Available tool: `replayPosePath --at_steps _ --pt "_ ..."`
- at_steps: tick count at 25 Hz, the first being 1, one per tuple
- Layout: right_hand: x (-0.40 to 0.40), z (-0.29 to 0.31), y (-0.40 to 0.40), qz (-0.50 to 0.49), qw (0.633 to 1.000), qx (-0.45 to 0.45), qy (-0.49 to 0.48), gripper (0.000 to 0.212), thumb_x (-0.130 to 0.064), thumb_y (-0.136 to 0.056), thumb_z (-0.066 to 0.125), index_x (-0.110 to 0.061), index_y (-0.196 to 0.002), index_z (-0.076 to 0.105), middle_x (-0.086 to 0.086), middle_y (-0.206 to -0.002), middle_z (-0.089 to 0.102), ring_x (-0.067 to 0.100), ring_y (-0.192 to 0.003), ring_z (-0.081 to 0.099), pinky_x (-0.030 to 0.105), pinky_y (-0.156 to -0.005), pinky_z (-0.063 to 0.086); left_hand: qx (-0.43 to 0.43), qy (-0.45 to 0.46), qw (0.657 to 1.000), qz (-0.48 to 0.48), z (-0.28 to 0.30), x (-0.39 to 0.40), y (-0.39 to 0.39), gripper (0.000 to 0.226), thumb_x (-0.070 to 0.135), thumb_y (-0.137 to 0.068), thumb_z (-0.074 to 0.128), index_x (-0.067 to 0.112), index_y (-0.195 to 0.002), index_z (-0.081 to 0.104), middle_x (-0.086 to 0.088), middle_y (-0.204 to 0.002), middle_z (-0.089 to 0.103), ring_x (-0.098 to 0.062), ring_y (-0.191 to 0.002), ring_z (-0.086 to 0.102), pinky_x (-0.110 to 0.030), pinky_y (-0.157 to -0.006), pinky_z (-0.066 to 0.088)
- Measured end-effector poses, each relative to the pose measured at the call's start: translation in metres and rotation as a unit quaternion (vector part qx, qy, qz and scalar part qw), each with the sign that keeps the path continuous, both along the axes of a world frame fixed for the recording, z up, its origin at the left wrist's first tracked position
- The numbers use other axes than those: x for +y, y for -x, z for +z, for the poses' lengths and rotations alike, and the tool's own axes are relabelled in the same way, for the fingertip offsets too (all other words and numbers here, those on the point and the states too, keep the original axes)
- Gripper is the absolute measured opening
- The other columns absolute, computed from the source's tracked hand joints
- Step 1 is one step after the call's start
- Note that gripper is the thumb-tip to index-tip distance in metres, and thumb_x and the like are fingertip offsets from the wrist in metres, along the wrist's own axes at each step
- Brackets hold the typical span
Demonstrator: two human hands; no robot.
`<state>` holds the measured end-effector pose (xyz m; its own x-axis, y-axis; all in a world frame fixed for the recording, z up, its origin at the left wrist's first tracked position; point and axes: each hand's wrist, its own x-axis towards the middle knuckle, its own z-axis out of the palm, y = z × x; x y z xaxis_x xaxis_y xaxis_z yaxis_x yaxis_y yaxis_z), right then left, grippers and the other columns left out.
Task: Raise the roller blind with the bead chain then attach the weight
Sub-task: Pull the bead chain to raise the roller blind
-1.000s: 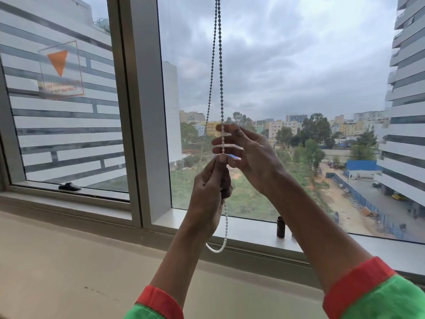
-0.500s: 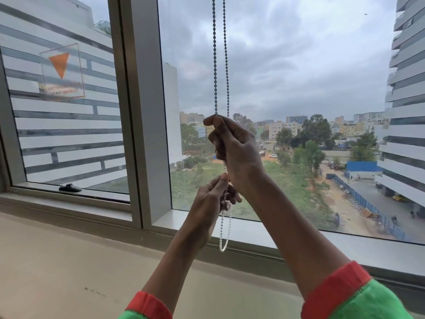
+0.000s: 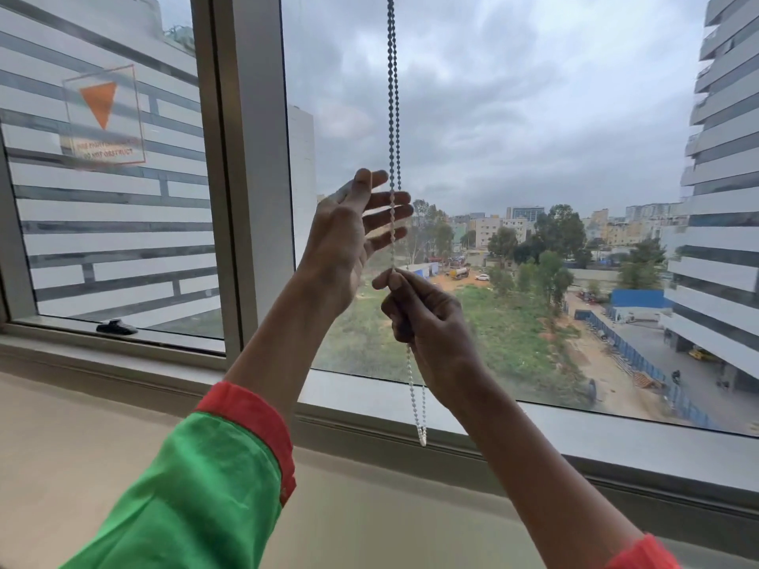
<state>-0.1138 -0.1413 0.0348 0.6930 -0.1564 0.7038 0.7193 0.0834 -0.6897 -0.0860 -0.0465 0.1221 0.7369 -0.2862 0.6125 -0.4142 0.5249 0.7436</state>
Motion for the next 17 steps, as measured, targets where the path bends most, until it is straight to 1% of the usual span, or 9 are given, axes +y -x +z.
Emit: replayPosePath --at_steps 2,4,5,6,7,9,12,14,17 --pt "0.001 -0.010 0.001 -0.004 1.000 0.012 0.016 0.024 -0.018 -0.095 0.049 -0.020 -0.080 0.067 -0.011 -0.049 0.038 0.007 -0.048 0.026 0.020 -0.047 0.019 -0.017 0.012 0.999 -0.024 0.012 -0.002 0.006 0.026 0.029 -0.099 0.039 0.012 -0.111 0.055 -0.008 -0.095 0.069 -0.017 -0.082 0.071 -0.037 -0.079 0.058" --pt "0.002 -0.018 0.001 -0.003 0.999 0.023 0.024 0.024 -0.017 -0.095 0.049 -0.019 -0.080 0.068 -0.011 -0.049 0.038 0.008 -0.049 0.025 0.020 -0.047 0.019 -0.030 0.009 0.999 -0.027 0.018 -0.006 0.010 0.024 0.032 -0.098 0.042 0.015 -0.108 0.056 -0.004 -0.087 0.069 -0.013 -0.074 0.070 -0.031 -0.068 0.059" --pt "0.002 -0.020 0.000 -0.003 0.999 0.027 0.026 0.024 -0.016 -0.095 0.049 -0.019 -0.080 0.067 -0.011 -0.049 0.038 0.008 -0.048 0.026 0.019 -0.046 0.019 -0.036 0.002 0.999 -0.012 0.019 -0.007 0.010 0.023 0.033 -0.098 0.042 0.016 -0.104 0.058 -0.001 -0.078 0.066 -0.009 -0.064 0.065 -0.026 -0.059 0.054" --pt "0.001 -0.021 0.000 -0.003 0.999 0.029 0.029 0.024 -0.016 -0.095 0.049 -0.018 -0.081 0.067 -0.011 -0.049 0.038 0.007 -0.048 0.026 0.019 -0.046 0.020 -0.040 -0.002 0.999 0.009 0.018 -0.009 0.009 0.023 0.032 -0.098 0.042 0.017 -0.098 0.060 0.002 -0.069 0.059 -0.006 -0.054 0.055 -0.021 -0.052 0.044" --pt "0.000 -0.021 -0.001 -0.002 0.999 0.029 0.036 0.024 -0.015 -0.095 0.049 -0.018 -0.081 0.067 -0.012 -0.048 0.039 0.007 -0.048 0.027 0.018 -0.046 0.020 -0.040 0.002 0.999 0.030 0.016 -0.011 0.008 0.023 0.028 -0.098 0.043 0.018 -0.090 0.061 0.003 -0.062 0.051 -0.004 -0.047 0.044 -0.019 -0.048 0.034" --pt "-0.004 -0.022 -0.002 0.004 0.998 0.029 0.053 0.024 -0.013 -0.095 0.048 -0.018 -0.080 0.067 -0.012 -0.049 0.040 0.005 -0.047 0.029 0.015 -0.045 0.023 -0.037 0.019 0.998 0.048 0.012 -0.013 0.005 0.027 0.020 -0.098 0.043 0.019 -0.077 0.059 0.005 -0.055 0.039 -0.004 -0.043 0.032 -0.018 -0.046 0.025" --pt "-0.011 -0.028 -0.006 0.019 0.997 0.052 0.052 0.025 -0.010 -0.095 0.048 -0.016 -0.082 0.068 -0.011 -0.050 0.044 0.004 -0.048 0.034 0.014 -0.045 0.024 -0.044 0.019 0.997 0.052 0.000 -0.013 0.002 0.030 0.019 -0.098 0.045 0.021 -0.072 0.060 0.011 -0.048 0.038 -0.004 -0.044 0.031 -0.017 -0.046 0.026" --pt "-0.017 -0.036 -0.006 0.025 0.996 0.078 0.047 0.023 -0.009 -0.093 0.050 -0.016 -0.083 0.070 -0.009 -0.053 0.051 0.007 -0.052 0.040 0.016 -0.048 0.027 -0.040 0.015 0.997 0.058 -0.013 -0.012 0.002 0.029 0.021 -0.097 0.046 0.023 -0.072 0.061 0.012 -0.049 0.040 -0.004 -0.047 0.033 -0.018 -0.049 0.027" --pt "-0.027 -0.043 -0.003 0.037 0.990 0.117 0.064 0.018 -0.026 -0.084 0.060 -0.016 -0.086 0.074 -0.004 -0.064 0.066 0.009 -0.060 0.053 0.018 -0.057 0.038 -0.023 0.018 0.998 0.050 -0.032 -0.007 0.001 0.029 0.023 -0.097 0.046 0.024 -0.074 0.062 0.012 -0.051 0.040 -0.004 -0.047 0.034 -0.018 -0.050 0.027"
